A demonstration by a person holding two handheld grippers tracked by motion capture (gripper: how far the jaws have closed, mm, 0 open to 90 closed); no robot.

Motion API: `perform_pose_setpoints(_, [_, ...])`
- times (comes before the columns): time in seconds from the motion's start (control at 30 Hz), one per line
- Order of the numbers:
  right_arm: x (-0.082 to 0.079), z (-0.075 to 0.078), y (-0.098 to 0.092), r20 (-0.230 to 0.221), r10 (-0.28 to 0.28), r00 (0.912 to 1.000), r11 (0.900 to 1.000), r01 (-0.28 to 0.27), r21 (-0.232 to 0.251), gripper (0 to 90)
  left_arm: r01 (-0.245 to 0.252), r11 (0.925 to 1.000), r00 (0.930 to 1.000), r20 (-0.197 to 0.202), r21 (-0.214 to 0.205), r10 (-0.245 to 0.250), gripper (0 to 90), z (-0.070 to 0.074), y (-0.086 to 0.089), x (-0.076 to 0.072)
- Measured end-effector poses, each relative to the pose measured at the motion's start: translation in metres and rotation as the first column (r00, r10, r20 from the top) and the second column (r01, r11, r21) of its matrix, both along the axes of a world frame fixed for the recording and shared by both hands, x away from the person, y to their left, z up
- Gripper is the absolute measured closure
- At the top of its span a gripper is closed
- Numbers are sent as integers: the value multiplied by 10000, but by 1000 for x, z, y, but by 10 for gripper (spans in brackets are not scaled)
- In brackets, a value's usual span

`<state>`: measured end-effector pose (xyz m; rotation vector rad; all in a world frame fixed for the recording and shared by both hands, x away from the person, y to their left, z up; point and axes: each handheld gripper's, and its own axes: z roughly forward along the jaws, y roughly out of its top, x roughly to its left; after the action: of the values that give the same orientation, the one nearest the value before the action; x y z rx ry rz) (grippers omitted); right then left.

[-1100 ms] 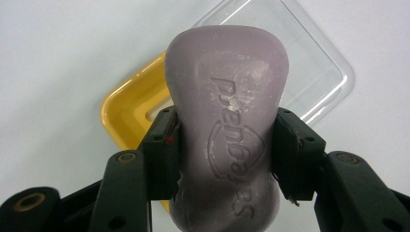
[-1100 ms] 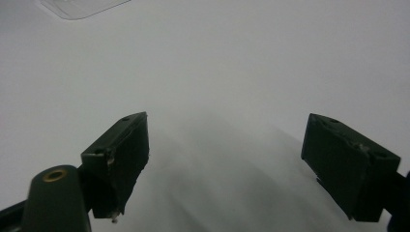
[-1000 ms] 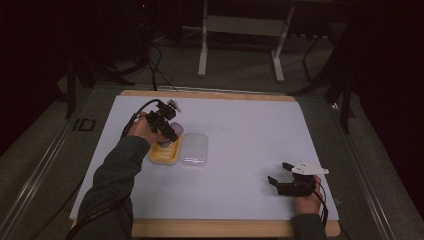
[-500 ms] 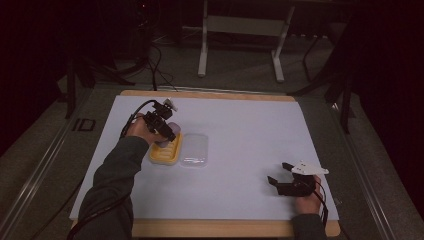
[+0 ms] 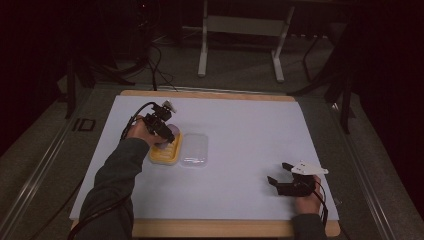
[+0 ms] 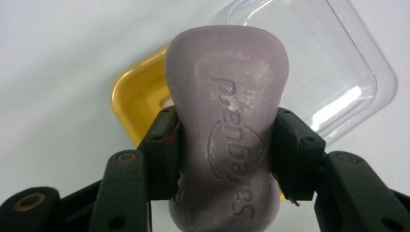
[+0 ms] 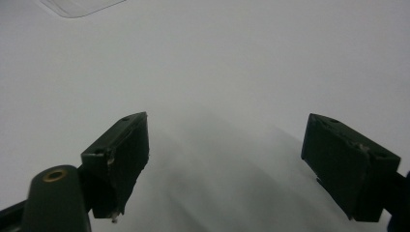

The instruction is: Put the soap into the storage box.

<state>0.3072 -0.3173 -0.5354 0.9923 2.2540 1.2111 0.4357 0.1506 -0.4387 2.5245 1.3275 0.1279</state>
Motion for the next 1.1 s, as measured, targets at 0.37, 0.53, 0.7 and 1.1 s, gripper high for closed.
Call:
perform_pose_setpoints(0.37, [0,0,0,-26,4,10000,10000,-4,2,169,-149,9999,9998,-120,74,149,501,-11,-2,2])
perform_pose_setpoints(0.53, [0,0,0,-20,10,10000,10000,-10,-11,169,-255,9997,9995,-202,57,256,501,-16,-1,3])
perform_pose_setpoints(0.7, [0,0,0,-17,4,10000,10000,-4,-17,169,-309,9995,9992,-255,110,311,501,-19,-1,3])
perform_pose_setpoints(1.1, [0,0,0,4,18,10000,10000,-18,-38,169,-524,9984,9977,-423,199,532,500,-28,0,3])
